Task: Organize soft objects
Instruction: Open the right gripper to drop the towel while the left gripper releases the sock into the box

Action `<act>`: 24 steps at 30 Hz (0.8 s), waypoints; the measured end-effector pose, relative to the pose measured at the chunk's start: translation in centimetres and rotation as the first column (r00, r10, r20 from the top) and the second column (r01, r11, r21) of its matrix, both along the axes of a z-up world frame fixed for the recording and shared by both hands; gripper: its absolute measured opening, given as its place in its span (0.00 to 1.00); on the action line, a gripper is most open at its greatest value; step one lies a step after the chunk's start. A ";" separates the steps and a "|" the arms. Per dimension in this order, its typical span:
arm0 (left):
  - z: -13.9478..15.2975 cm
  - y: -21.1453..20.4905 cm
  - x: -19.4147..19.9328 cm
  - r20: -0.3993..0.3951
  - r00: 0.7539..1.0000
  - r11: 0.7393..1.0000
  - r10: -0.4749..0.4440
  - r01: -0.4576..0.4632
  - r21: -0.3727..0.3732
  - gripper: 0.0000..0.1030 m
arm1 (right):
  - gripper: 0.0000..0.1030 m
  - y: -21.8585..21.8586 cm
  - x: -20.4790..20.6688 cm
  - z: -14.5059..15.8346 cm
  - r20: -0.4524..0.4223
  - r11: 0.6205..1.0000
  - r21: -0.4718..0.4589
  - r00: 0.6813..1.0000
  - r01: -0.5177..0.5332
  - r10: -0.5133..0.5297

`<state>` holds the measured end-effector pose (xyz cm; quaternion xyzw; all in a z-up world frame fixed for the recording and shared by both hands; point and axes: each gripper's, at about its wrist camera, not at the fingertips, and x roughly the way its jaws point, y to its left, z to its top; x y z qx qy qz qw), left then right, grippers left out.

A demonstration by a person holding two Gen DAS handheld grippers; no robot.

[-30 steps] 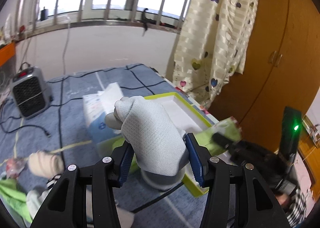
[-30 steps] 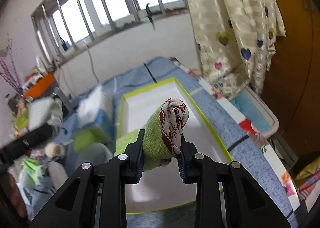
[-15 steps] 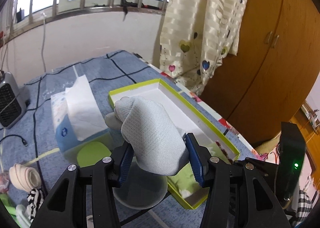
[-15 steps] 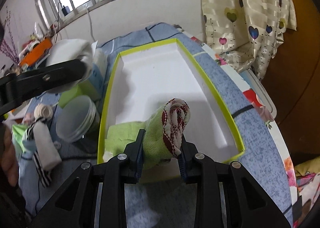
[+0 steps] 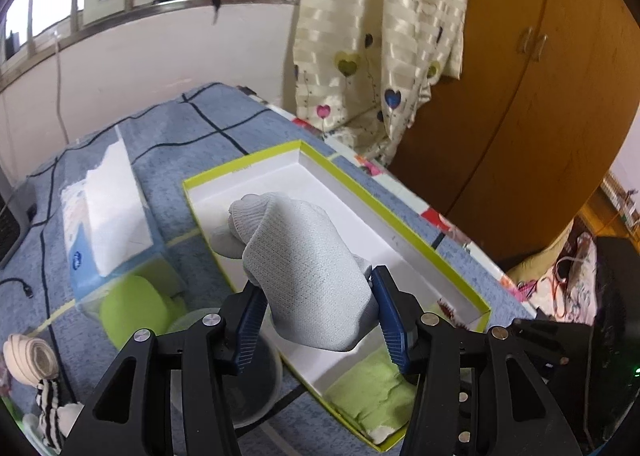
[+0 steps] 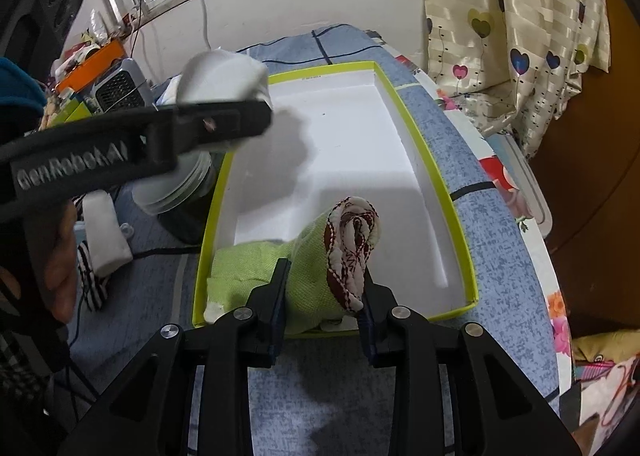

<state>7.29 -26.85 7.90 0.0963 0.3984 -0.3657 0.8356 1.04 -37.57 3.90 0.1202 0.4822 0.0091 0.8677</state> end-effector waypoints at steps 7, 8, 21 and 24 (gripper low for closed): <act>-1.1 -0.9 0.1 -0.016 1.000 0.999 -0.002 0.003 0.039 0.52 | 0.38 0.0 0.1 0.2 0.025 1.000 -0.001 0.999 0.028 -0.028; -1.2 -1.0 0.2 -0.019 1.000 0.999 -0.002 0.003 0.040 0.52 | 0.40 0.0 0.2 0.3 0.028 1.000 -0.005 0.999 0.031 -0.031; -0.2 0.8 -0.7 0.002 1.000 1.000 0.023 -0.023 0.017 0.55 | 0.71 -0.4 0.0 1.1 0.093 0.994 -0.025 0.990 0.110 -0.107; 0.4 1.5 -1.3 0.026 0.999 0.999 0.035 -0.035 0.014 0.56 | 0.76 -0.4 -0.3 1.8 0.124 0.990 -0.044 0.984 0.138 -0.131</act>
